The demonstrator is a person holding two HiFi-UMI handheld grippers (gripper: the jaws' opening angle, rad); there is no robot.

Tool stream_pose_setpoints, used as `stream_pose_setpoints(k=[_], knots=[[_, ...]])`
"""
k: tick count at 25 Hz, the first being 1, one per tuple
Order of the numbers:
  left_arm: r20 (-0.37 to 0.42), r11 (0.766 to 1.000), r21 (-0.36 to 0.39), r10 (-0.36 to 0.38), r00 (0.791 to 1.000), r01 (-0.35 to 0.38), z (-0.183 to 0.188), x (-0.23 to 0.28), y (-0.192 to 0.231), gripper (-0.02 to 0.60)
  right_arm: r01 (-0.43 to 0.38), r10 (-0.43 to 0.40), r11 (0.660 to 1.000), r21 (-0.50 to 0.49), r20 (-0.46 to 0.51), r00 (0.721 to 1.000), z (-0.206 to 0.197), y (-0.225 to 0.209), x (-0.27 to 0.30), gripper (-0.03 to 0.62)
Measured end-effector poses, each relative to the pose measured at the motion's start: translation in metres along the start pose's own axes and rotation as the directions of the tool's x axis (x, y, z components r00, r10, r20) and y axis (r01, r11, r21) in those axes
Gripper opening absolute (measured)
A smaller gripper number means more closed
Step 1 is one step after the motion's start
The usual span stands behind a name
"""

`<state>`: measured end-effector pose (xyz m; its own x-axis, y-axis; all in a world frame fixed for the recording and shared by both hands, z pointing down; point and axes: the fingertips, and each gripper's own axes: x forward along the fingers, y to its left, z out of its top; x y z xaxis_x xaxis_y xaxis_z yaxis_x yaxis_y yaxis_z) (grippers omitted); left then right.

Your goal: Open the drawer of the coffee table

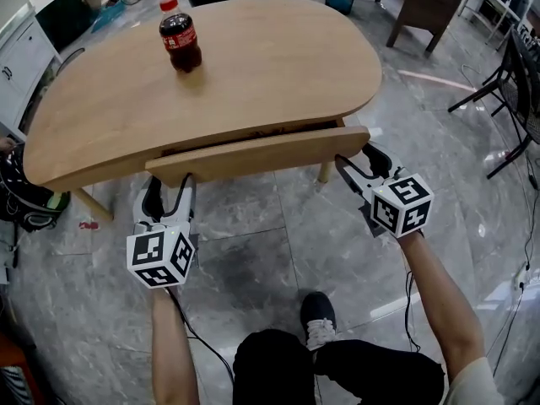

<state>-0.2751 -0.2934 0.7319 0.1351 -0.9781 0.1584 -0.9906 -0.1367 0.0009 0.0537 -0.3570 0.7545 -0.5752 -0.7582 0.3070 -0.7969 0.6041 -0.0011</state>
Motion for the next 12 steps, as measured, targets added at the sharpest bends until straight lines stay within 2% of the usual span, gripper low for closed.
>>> stream_pose_setpoints(k=[7, 12], knots=[[-0.026, 1.0, -0.008, -0.006, 1.0, 0.005, -0.006, -0.015, -0.009, 0.267, 0.012, -0.012, 0.999, 0.05, -0.01, 1.0, -0.008, 0.006, -0.017, 0.267], [-0.04, 1.0, -0.01, 0.003, 0.999, -0.003, -0.008, -0.028, -0.01, 0.267, 0.006, -0.004, 0.999, 0.042, -0.046, 0.999, -0.012, 0.012, -0.024, 0.267]])
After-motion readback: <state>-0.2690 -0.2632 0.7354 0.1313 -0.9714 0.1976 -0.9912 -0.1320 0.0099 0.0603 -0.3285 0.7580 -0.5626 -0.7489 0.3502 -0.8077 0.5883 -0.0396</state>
